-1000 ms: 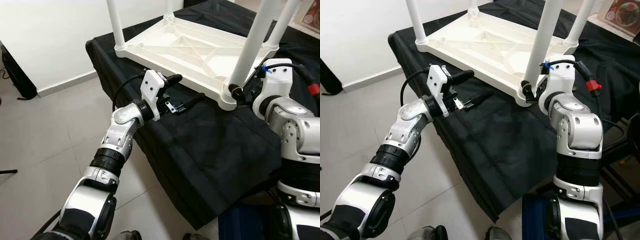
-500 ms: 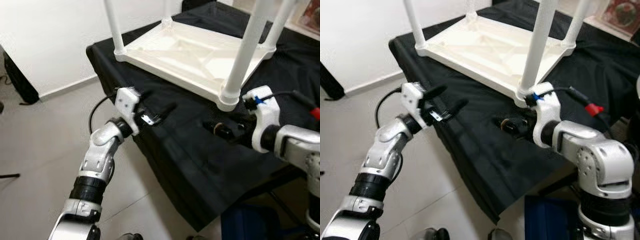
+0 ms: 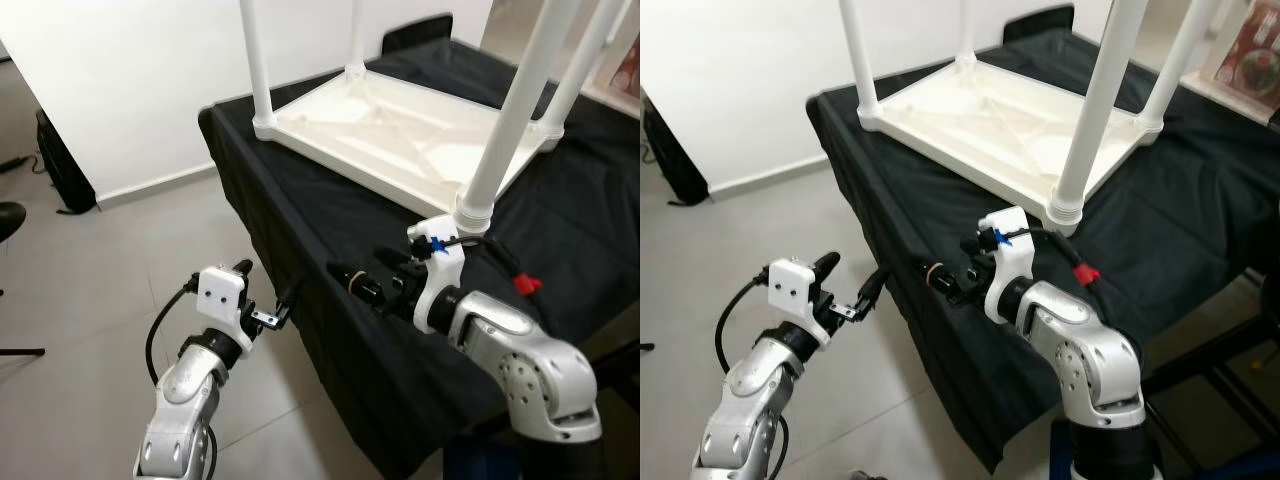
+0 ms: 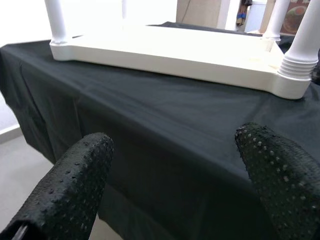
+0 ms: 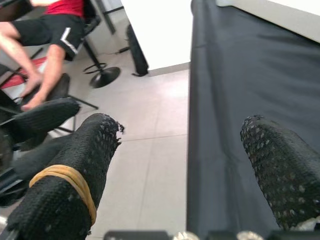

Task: Building children table

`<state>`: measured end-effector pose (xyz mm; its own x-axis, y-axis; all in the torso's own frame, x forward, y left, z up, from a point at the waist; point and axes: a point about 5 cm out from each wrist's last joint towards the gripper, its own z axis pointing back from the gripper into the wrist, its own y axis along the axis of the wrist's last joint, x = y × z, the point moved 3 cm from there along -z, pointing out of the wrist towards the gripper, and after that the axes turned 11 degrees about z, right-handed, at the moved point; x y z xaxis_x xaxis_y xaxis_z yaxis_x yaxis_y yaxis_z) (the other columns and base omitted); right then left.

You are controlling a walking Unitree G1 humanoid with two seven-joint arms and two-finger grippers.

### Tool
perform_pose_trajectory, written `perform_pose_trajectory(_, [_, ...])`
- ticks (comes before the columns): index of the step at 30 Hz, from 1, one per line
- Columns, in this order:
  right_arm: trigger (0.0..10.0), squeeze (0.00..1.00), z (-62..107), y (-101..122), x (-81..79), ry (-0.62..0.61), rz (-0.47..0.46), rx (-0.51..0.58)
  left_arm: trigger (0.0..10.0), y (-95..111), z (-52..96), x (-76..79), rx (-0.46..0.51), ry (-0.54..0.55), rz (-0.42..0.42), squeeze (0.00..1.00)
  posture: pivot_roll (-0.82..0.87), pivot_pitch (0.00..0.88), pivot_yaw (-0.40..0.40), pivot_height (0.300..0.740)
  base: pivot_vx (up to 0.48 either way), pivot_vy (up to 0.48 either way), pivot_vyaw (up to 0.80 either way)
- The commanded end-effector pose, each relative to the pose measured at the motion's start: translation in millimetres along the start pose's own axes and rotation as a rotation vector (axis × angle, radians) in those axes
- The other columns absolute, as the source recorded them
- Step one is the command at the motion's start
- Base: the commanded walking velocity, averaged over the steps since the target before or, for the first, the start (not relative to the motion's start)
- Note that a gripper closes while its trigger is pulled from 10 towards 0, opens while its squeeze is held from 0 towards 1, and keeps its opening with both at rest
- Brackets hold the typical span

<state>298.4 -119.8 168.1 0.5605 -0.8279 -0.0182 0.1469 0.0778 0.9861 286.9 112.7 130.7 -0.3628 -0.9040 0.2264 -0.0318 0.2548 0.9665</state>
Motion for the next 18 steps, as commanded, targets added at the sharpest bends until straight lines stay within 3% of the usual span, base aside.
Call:
perform_pose_trajectory(1, [10.0, 0.00, 0.7, -12, 6.0, -0.063, 0.011, -0.021, 10.0, -5, 2.2, -0.3, -0.018, 0.017, -0.020, 0.00, -0.04, 0.000, -0.023, 0.740, 0.000, 0.000, 0.00])
perform_pose_trajectory(6, [10.0, 0.00, 2.0, -25, 13.2, -0.138, 0.060, -0.035, 10.0, -5, 5.0, 1.2, -0.024, 0.032, -0.033, 0.00, -0.04, 0.000, -0.019, 0.740, 0.000, 0.000, 0.00])
perform_pose_trajectory(9, [10.0, 0.00, 0.3, -30, 12.4, -0.143, 0.041, -0.022, 10.0, -5, 6.4, 2.3, -0.035, 0.041, -0.050, 0.00, -0.04, 0.000, -0.017, 0.740, 0.000, 0.000, 0.00])
perform_pose_trajectory(18, [10.0, 0.00, -2.2, -45, 5.4, -0.168, 0.036, -0.016, 10.0, -9, 15.4, -1.9, -0.054, 0.060, -0.087, 0.00, -0.04, 0.000, -0.010, 0.740, 0.000, 0.000, -0.71])
